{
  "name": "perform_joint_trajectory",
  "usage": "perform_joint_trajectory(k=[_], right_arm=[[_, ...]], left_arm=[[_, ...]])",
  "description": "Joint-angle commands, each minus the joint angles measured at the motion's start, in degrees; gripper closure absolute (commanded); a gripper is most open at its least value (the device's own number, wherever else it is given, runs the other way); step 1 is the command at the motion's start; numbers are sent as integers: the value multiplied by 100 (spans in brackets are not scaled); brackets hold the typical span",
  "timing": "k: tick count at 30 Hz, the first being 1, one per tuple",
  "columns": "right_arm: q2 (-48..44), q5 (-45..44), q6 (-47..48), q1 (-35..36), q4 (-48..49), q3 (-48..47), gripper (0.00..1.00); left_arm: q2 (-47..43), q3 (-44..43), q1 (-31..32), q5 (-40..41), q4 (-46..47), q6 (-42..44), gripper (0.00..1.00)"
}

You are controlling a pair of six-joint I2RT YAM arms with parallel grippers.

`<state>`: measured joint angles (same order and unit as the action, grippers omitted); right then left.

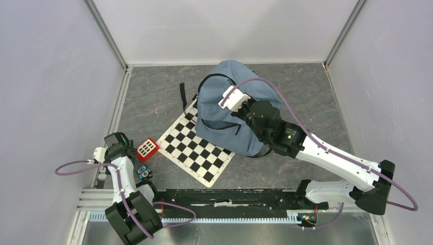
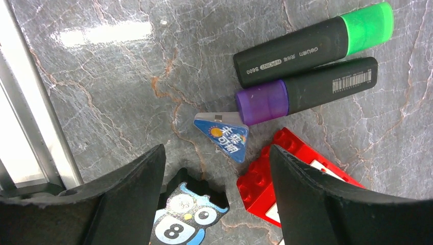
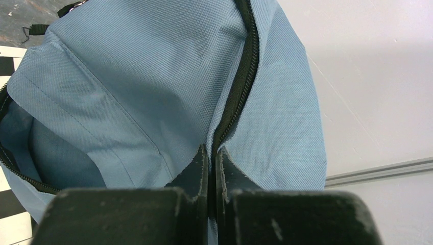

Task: Pack the student bag
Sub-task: Pick up the stationery from the center of the board.

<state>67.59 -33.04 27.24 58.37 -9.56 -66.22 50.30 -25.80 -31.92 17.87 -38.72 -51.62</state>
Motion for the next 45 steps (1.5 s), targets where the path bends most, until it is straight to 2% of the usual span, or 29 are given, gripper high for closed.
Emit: perform_joint_trajectory(k=[1,12,17,20,23,25,34,42,45], right_arm=[[87,236,-140,34,108,-141,100],[120,274,-141,34,112,-159,100],[123,282,-141,35,117,-156,100],[121,294,-140,35,114,-158,100],[106,290,-141,34,114,-148,100],[112,298,-145,34,109,-161,100],[140,299,-111,33,112,-182,100],[131,300,-105,39,78,-219,100],[131,291,-100,34,77,-218,100]], left_arm=[[129,91,-127,-134,334,-265,22],[576,95,-241,-271,628,-384,26],[684,23,-279,-256,760,-369,33],[738,-19,-286,-265,788,-320,42],[648,4,-284,-319,834,-224,60],[510,53,-288,-417,893,-139,69],[17,12,-253,-940,919,467,90],[69,10,-249,-937,955,470,95],[165,40,-253,-849,1004,358,91]])
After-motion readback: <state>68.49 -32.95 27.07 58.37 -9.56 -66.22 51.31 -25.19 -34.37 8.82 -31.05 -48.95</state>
